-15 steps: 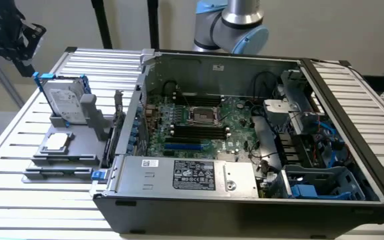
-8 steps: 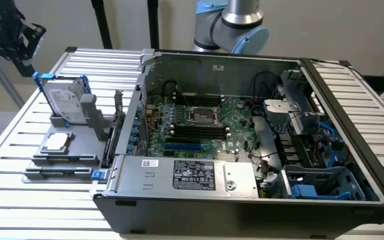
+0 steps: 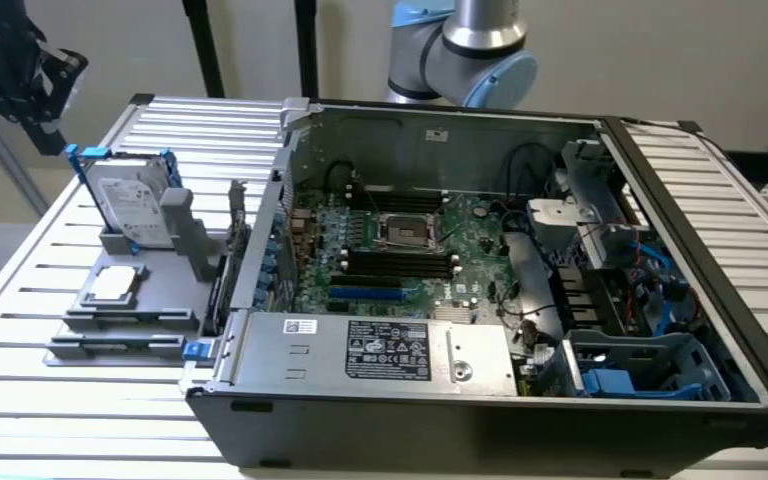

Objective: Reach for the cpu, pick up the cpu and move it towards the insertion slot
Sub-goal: 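Pick up the cpu and move it towards the insertion slot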

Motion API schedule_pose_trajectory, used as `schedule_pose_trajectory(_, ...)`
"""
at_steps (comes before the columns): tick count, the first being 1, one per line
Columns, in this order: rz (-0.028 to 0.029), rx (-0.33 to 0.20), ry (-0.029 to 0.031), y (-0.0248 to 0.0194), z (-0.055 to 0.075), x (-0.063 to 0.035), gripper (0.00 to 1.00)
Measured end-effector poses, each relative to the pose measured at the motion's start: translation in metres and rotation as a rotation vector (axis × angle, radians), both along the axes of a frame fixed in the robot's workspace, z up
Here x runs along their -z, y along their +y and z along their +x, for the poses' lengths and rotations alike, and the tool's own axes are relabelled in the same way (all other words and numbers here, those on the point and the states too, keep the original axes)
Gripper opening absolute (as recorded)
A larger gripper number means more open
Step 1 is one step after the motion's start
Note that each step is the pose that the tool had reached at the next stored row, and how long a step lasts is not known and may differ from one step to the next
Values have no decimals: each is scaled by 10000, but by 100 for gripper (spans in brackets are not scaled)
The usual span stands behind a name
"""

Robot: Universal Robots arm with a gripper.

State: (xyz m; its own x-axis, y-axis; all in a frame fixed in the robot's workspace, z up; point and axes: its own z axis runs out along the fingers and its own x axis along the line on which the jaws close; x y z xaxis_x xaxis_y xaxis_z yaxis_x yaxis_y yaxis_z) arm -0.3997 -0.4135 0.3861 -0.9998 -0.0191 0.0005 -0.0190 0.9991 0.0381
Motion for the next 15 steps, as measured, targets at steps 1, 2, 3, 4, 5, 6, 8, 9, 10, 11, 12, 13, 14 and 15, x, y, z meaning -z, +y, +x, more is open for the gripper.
schedule_pose_trajectory(1,1,0,-6,0,-24,11,11)
schedule_pose_trajectory(2,1,0,-9,0,-48,23,11)
schedule_pose_trajectory(3,2,-1,-15,0,-67,35,11)
schedule_pose_trajectory(4,2,-3,-18,0,-80,48,11)
schedule_pose_trajectory(5,2,-3,-19,0,-90,61,11)
schedule_pose_trajectory(6,1,-6,-22,1,-100,75,11)
schedule_pose_trajectory(8,1,-14,-31,3,-119,104,11)
schedule_pose_trajectory(9,1,-19,-32,4,-126,117,11)
schedule_pose_trajectory(10,1,-26,-33,5,-129,126,11)
schedule_pose_trajectory(11,0,-32,-32,7,-129,132,11)
schedule_pose_trajectory(12,-1,-37,-31,8,-130,136,11)
schedule_pose_trajectory(13,-1,-40,-31,9,-130,138,11)
schedule_pose_trajectory(14,0,-44,-31,10,-131,140,11)
schedule_pose_trajectory(15,0,-47,-32,10,-131,142,11)
